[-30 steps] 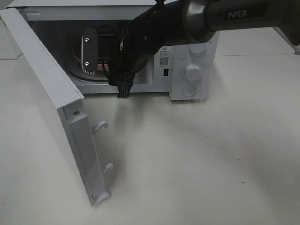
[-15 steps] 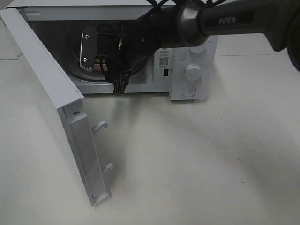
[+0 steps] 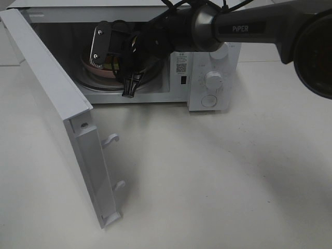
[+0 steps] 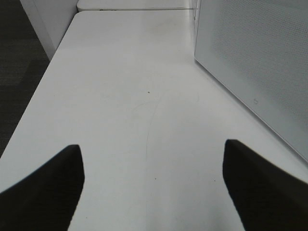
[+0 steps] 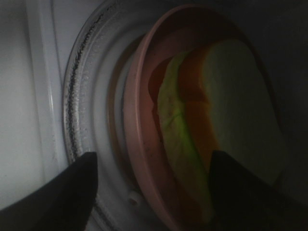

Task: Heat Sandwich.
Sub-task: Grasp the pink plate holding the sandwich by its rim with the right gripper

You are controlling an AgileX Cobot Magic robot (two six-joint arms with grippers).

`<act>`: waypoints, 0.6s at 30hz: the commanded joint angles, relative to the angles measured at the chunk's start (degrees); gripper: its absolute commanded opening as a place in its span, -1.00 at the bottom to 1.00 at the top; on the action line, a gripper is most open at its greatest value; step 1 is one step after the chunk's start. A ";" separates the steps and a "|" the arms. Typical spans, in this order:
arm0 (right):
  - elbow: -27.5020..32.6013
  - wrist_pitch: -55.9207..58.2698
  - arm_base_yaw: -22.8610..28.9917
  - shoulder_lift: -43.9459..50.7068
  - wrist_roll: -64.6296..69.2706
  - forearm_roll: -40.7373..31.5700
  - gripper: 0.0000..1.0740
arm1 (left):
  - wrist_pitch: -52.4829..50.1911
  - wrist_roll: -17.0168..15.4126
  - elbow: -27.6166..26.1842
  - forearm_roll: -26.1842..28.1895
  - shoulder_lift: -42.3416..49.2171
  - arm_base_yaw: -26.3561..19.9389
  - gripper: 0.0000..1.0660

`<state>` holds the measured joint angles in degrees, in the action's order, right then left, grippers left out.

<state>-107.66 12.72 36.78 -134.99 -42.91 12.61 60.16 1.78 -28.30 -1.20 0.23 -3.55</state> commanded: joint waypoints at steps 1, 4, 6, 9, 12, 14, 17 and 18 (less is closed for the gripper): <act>-1.78 -0.17 -0.80 -1.32 0.63 -0.06 0.20 | -0.29 0.06 -0.29 0.06 0.29 0.00 0.38; -2.29 -0.34 -0.80 -2.18 0.57 -0.11 0.20 | -0.29 0.06 -0.29 0.06 0.29 0.00 0.38; -2.29 -0.63 -0.80 -2.58 0.57 -0.11 0.20 | -0.29 0.06 -0.29 0.06 0.29 0.00 0.38; -2.29 -0.92 -1.20 -3.21 0.57 -0.11 0.20 | -0.29 0.06 -0.29 0.06 0.29 0.00 0.38; -2.29 -1.72 -1.43 -3.72 0.57 -0.11 0.20 | -0.29 0.06 -0.29 0.06 0.29 0.00 0.38; -2.29 -1.95 -1.83 -3.72 0.57 -0.11 0.20 | -0.29 0.06 -0.29 0.06 0.29 0.00 0.38; -2.29 -2.75 -2.12 -4.01 0.57 -0.11 0.20 | -0.29 0.06 -0.29 0.06 0.29 0.00 0.38; -2.29 -2.98 -2.12 -4.18 0.57 -0.11 0.20 | -0.29 0.06 -0.29 0.06 0.29 0.00 0.38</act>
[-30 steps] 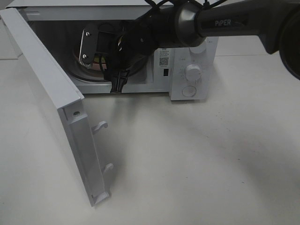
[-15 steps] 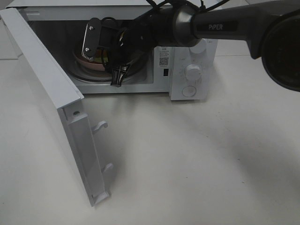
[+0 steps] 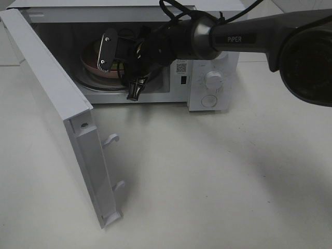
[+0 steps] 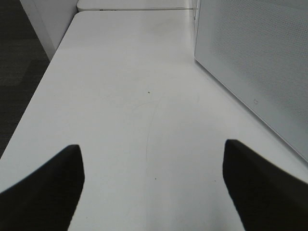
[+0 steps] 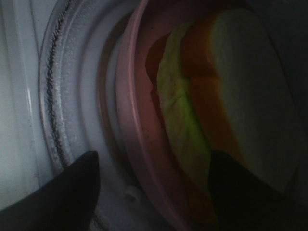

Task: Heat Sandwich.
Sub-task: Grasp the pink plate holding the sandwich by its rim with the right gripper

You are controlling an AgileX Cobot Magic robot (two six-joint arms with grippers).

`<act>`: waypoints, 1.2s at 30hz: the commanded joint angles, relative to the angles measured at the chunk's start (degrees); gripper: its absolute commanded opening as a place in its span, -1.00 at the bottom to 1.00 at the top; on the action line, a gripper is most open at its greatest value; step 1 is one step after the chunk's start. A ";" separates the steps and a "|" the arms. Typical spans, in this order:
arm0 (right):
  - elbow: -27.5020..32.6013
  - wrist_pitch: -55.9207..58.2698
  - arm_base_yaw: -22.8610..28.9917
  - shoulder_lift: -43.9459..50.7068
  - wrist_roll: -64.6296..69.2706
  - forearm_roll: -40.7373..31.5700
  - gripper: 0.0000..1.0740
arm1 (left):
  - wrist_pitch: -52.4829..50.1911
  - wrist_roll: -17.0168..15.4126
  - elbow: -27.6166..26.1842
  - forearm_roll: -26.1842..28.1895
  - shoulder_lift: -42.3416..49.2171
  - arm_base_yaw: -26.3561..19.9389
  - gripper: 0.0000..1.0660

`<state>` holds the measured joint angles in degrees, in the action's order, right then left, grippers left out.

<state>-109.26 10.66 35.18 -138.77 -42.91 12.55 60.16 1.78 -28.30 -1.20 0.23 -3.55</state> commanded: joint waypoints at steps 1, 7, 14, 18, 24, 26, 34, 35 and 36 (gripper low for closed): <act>-0.69 -1.15 -0.57 -0.40 0.57 -0.06 0.20 | -0.29 0.06 -0.29 0.06 0.29 0.00 0.38; -0.69 -1.55 -1.20 -0.74 0.57 0.17 0.20 | -0.29 0.06 -0.29 0.06 0.29 0.00 0.38; -0.69 -1.55 -1.49 -1.26 0.29 0.17 0.20 | -0.29 0.06 -0.29 0.06 0.29 0.00 0.38; -0.69 -1.15 -1.49 -2.06 -0.63 0.17 0.20 | -0.29 0.06 -0.29 0.06 0.29 0.00 0.38; -0.69 -0.97 -1.49 -2.81 -2.86 0.17 0.20 | -0.29 0.06 -0.29 0.06 0.29 0.00 0.38; -0.69 -0.86 -1.49 -3.38 -3.55 0.17 0.20 | -0.29 0.06 -0.29 0.06 0.29 0.00 0.38; -0.69 -1.03 -1.49 -4.70 -3.72 0.17 0.20 | -0.29 0.06 -0.29 0.06 0.29 0.00 0.38; -0.69 -1.09 -1.49 -4.76 -3.72 0.17 0.19 | -0.29 0.06 -0.29 0.06 0.29 0.00 0.38; -0.69 -1.09 -1.49 -4.76 -3.72 0.17 0.19 | -0.29 0.06 -0.29 0.06 0.29 0.00 0.38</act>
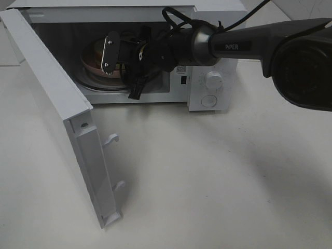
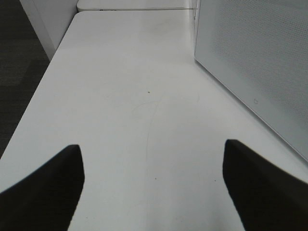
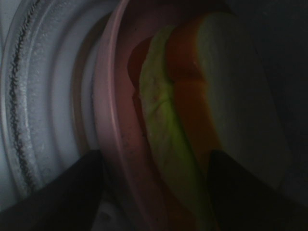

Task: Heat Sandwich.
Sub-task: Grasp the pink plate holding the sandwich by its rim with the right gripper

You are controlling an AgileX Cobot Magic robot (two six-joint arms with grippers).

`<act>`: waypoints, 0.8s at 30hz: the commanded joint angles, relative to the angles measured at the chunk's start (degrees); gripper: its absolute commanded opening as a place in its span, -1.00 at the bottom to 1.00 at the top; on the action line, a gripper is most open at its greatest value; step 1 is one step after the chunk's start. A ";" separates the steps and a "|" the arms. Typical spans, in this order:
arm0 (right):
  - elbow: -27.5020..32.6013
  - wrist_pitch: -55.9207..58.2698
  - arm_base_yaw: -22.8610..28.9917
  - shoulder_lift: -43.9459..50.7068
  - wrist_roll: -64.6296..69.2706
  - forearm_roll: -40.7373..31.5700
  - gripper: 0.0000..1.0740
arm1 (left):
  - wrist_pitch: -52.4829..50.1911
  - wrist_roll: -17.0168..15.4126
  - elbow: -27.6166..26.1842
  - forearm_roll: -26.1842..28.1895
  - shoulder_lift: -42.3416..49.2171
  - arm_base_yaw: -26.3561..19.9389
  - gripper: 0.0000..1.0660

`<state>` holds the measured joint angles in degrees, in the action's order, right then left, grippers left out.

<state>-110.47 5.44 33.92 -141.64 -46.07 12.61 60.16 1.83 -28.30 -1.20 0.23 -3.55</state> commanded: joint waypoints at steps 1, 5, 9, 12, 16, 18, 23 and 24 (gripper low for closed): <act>0.52 4.13 -0.23 -1.89 -0.57 0.11 0.18 | -0.29 0.00 -0.29 0.06 0.29 0.00 0.38; 0.52 4.18 -0.23 -1.89 -0.57 0.11 0.16 | -0.29 0.00 -0.29 0.06 0.29 0.00 0.38; 0.63 4.76 -0.23 -1.89 -0.34 0.11 0.13 | -0.29 0.00 -0.29 0.06 0.29 0.00 0.38; 0.63 4.76 -0.23 -2.18 -0.34 0.11 0.12 | -0.29 0.00 -0.29 0.06 0.29 0.00 0.38; 0.63 5.16 -0.23 -2.81 -0.11 0.06 0.12 | -0.29 0.00 -0.29 0.06 0.29 0.00 0.38; 0.63 5.16 -0.23 -3.04 -0.11 0.06 0.12 | -0.29 0.00 -0.29 0.06 0.29 0.00 0.38; 0.63 5.56 -0.23 -3.38 0.11 -0.06 0.09 | -0.29 0.00 -0.29 0.06 0.29 0.00 0.38; 0.63 5.56 -0.23 -3.38 0.11 -0.06 0.09 | -0.29 0.00 -0.29 0.06 0.29 0.00 0.38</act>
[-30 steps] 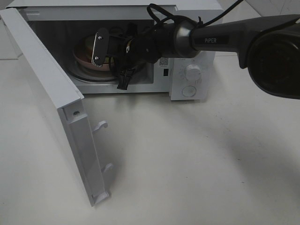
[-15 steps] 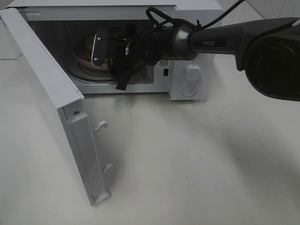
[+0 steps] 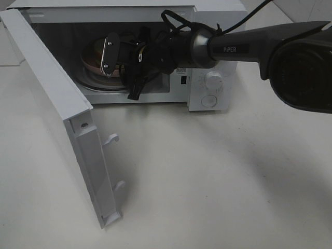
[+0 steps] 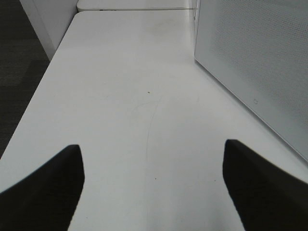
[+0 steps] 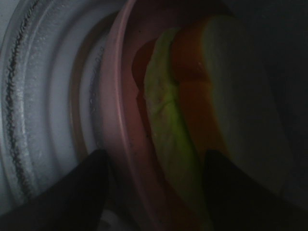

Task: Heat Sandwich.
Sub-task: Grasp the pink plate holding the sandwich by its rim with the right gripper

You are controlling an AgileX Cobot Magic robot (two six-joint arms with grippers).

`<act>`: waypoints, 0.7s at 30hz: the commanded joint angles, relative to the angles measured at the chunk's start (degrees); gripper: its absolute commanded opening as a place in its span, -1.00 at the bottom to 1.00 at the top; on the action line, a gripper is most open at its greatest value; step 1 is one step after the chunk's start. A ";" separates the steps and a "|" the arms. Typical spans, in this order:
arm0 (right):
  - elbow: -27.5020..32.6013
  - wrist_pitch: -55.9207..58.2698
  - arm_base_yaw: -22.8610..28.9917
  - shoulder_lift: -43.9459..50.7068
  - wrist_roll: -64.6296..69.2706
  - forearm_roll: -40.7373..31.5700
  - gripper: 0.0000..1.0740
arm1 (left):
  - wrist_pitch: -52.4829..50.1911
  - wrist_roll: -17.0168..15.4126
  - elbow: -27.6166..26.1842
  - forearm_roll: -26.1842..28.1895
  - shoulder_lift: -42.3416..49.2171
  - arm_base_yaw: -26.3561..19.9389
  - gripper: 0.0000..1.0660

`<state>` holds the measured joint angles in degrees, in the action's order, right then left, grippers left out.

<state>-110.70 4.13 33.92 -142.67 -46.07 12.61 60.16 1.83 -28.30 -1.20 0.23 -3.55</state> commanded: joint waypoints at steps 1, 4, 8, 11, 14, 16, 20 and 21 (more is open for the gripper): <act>0.86 7.28 -0.23 -2.35 0.11 -0.06 0.07 | -0.29 0.00 -0.29 0.06 0.29 0.00 0.38; 0.86 7.79 -0.17 -2.35 0.11 -0.06 -0.01 | -0.29 0.00 -0.29 0.06 0.29 0.00 0.38; 0.86 8.94 -0.11 -1.09 0.11 -0.11 -0.63 | -0.29 0.00 -0.29 0.06 0.29 0.00 0.38; 0.86 9.45 -0.11 -0.69 0.11 -0.63 -0.92 | -0.29 0.00 -0.29 0.06 0.29 0.00 0.38; 0.86 9.91 -0.11 -0.11 0.29 -1.60 -1.00 | -0.29 0.00 -0.29 0.06 0.29 0.00 0.38; 0.86 10.08 -0.11 0.00 0.29 -1.60 -1.00 | -0.29 0.00 -0.29 0.06 0.29 0.00 0.38; 0.86 10.49 0.23 0.00 0.11 -1.60 -1.00 | -0.29 0.00 -0.29 0.06 0.29 0.00 0.38; 0.86 10.54 0.23 0.00 -0.11 -1.60 -1.00 | -0.29 0.00 -0.29 0.06 0.29 0.00 0.38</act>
<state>-110.87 9.63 34.66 -142.15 -46.75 12.20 60.16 1.89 -28.30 -1.20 0.23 -3.55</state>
